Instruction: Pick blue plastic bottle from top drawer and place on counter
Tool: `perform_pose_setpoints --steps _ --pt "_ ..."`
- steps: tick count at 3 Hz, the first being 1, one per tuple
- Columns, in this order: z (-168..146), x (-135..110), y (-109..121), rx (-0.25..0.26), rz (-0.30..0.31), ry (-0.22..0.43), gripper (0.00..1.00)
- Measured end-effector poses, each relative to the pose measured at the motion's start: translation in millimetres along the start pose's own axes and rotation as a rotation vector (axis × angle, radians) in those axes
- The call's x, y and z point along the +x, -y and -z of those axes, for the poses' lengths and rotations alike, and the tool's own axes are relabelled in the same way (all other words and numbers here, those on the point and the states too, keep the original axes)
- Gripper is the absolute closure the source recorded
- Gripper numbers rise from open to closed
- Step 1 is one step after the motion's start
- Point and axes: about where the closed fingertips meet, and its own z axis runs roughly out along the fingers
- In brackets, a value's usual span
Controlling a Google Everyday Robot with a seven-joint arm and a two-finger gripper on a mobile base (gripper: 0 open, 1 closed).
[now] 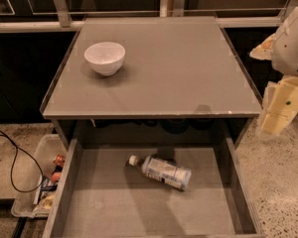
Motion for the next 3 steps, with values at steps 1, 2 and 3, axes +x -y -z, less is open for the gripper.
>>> perform_pose_setpoints --steps 1,2,3 --pt "-31 4 -28 -0.047 0.021 0.082 0.00" --pt "-88 16 -69 -0.105 -0.003 0.227 0.00" --pt "-104 21 -88 -0.136 -0.023 0.247 0.00"
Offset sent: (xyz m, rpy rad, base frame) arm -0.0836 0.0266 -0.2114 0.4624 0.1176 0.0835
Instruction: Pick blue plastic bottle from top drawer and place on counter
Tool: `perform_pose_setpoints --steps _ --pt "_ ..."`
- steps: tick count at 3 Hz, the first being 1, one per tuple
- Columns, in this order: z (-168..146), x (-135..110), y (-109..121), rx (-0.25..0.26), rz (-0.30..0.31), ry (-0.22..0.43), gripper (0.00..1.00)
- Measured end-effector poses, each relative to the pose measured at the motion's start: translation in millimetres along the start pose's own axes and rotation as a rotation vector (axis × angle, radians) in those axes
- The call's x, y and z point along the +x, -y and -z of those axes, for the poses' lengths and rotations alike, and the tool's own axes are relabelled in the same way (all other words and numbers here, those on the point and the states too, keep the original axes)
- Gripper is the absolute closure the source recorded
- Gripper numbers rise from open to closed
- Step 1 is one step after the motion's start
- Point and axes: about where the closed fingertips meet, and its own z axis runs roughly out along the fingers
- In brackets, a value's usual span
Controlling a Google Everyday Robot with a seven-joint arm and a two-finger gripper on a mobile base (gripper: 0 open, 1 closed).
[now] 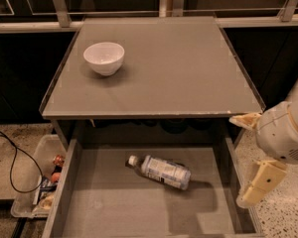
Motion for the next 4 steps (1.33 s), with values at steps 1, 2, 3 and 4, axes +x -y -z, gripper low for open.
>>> perform_pose_setpoints --steps 1,2,3,4 --pt "0 0 0 -0.001 0.001 -0.001 0.00" --pt "-24 -2 -6 -0.035 0.009 0.044 0.00" --pt "-72 4 -13 -0.050 0.000 0.136 0.00" --pt "-123 13 -19 -0.008 -0.011 0.212 0.00"
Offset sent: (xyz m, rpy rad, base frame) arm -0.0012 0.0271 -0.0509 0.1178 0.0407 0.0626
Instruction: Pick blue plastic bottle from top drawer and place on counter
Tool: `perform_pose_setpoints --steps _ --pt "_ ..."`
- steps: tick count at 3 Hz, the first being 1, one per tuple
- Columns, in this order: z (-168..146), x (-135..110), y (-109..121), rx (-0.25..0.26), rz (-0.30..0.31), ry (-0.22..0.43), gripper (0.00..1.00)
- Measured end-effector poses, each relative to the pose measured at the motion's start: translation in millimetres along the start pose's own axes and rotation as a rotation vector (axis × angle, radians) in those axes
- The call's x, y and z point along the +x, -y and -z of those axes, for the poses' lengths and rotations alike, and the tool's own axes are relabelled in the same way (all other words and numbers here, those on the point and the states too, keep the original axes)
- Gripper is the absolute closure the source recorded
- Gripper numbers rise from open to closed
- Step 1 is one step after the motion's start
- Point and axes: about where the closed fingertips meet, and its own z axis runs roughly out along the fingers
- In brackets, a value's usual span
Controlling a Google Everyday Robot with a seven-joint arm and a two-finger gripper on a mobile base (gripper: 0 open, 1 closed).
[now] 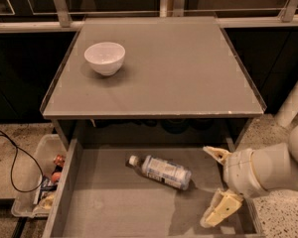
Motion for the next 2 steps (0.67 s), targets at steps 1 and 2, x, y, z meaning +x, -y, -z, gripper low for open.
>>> perform_pose_setpoints --steps 1,2 --pt "-41 13 11 0.065 -0.010 0.026 0.00" --pt "-80 19 29 0.096 0.005 0.011 0.00"
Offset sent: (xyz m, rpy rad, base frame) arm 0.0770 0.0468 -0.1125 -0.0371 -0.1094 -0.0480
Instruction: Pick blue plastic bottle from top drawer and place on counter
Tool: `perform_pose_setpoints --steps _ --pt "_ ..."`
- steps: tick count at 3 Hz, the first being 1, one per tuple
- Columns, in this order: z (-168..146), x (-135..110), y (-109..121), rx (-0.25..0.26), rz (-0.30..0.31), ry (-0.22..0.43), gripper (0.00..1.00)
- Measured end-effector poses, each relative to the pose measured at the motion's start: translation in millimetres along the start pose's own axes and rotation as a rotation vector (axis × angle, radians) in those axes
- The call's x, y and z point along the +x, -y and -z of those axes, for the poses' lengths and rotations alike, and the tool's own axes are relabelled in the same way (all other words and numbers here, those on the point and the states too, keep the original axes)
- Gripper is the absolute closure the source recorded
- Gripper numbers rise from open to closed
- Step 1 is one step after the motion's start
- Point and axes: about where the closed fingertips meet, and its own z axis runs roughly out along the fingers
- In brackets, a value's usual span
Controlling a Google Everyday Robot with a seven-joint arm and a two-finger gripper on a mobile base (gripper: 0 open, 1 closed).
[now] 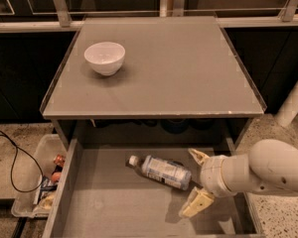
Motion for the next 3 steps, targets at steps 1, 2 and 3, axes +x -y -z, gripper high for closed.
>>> perform_pose_setpoints --steps 1,2,3 --pt "-31 1 20 0.015 0.004 -0.013 0.00" --pt "-58 2 24 0.011 -0.010 -0.027 0.00" --pt "-59 0 25 0.012 -0.008 -0.025 0.19"
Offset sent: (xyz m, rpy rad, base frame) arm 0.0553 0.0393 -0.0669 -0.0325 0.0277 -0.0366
